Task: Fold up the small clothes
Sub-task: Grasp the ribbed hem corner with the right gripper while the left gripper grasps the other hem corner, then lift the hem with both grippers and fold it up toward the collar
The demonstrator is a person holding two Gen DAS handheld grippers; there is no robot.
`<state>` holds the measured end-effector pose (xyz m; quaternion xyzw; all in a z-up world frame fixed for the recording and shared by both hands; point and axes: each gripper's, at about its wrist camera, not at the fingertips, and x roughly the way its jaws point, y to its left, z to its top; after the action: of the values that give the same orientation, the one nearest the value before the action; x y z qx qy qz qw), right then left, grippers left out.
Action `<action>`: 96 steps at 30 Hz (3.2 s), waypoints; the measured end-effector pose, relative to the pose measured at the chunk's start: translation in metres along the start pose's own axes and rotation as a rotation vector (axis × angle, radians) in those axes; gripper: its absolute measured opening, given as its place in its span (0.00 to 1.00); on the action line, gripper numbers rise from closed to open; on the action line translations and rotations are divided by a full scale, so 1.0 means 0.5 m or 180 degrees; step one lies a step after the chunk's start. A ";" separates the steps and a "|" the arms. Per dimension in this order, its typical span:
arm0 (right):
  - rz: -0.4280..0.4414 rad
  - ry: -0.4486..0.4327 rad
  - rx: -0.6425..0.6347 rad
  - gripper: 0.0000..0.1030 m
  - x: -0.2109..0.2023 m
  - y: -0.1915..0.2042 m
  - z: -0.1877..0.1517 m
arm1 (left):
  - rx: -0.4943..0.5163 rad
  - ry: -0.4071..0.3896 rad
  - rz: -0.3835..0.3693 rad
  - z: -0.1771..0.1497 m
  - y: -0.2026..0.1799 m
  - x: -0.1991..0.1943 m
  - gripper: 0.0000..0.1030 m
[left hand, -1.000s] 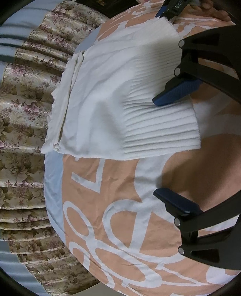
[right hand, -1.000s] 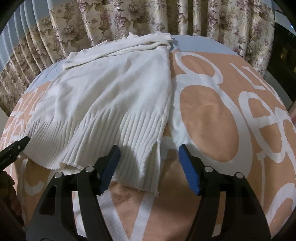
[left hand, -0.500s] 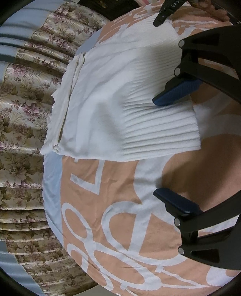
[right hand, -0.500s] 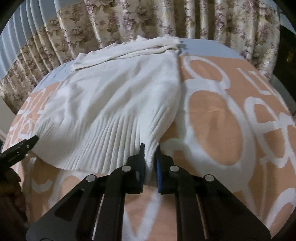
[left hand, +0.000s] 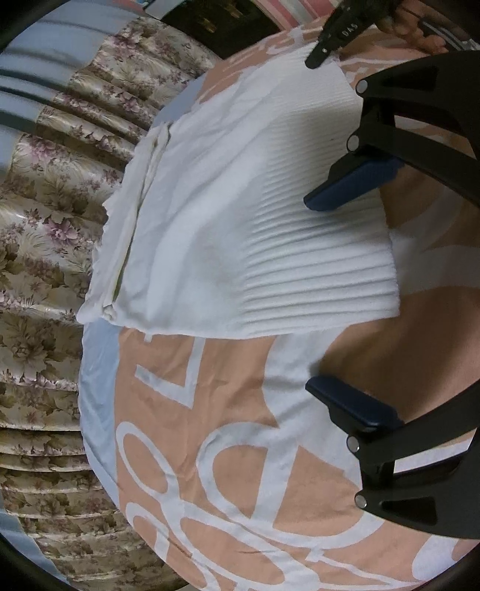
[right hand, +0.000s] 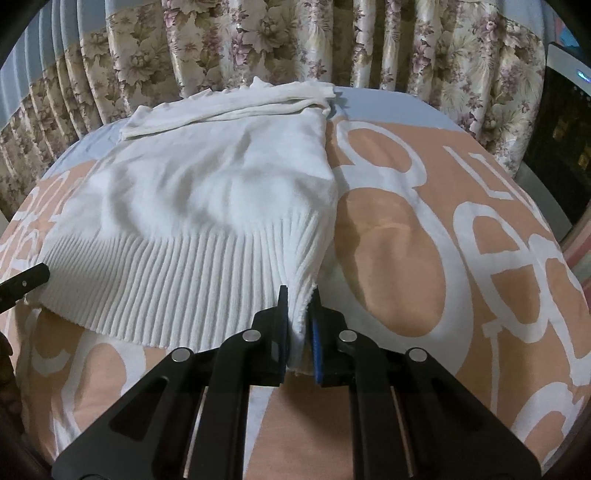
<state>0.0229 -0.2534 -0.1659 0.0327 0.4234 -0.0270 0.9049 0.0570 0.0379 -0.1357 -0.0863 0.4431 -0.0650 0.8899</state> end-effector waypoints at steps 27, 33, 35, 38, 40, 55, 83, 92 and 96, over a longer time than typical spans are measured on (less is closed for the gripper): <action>0.0098 0.0019 0.0075 0.11 0.007 -0.010 -0.004 | -0.0052 0.0013 -0.0262 0.004 -0.008 0.014 0.32; 0.0095 0.0018 0.0075 0.11 0.007 -0.010 -0.004 | 0.0145 -0.0025 -0.0222 -0.001 -0.032 0.005 0.15; 0.0095 0.0020 0.0075 0.11 0.007 -0.010 -0.004 | 0.0147 -0.0027 -0.0199 0.000 -0.032 0.005 0.15; 0.0097 0.0018 0.0074 0.11 0.007 -0.009 -0.004 | 0.0221 -0.0037 -0.0113 0.003 -0.035 -0.001 0.14; 0.0084 0.0011 0.0061 0.11 0.005 -0.008 -0.004 | 0.0266 -0.0056 -0.0056 0.006 -0.036 -0.008 0.14; 0.0139 0.0031 0.0006 0.10 -0.037 0.002 -0.019 | 0.0385 -0.0025 0.0077 -0.010 -0.030 -0.049 0.14; 0.0193 -0.0250 -0.0074 0.10 -0.212 0.015 -0.131 | 0.0439 -0.0270 0.0097 -0.139 -0.023 -0.216 0.14; 0.0178 -0.0369 -0.0097 0.10 -0.258 0.015 -0.145 | 0.0404 -0.0363 0.0110 -0.147 -0.032 -0.248 0.14; 0.0207 -0.0380 -0.0060 0.10 -0.258 0.013 -0.123 | 0.0363 -0.0368 0.0107 -0.124 -0.030 -0.244 0.13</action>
<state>-0.1061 -0.2389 -0.1059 0.0361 0.3677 0.0044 0.9292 -0.0662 0.0409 -0.0742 -0.0316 0.3880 -0.0701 0.9184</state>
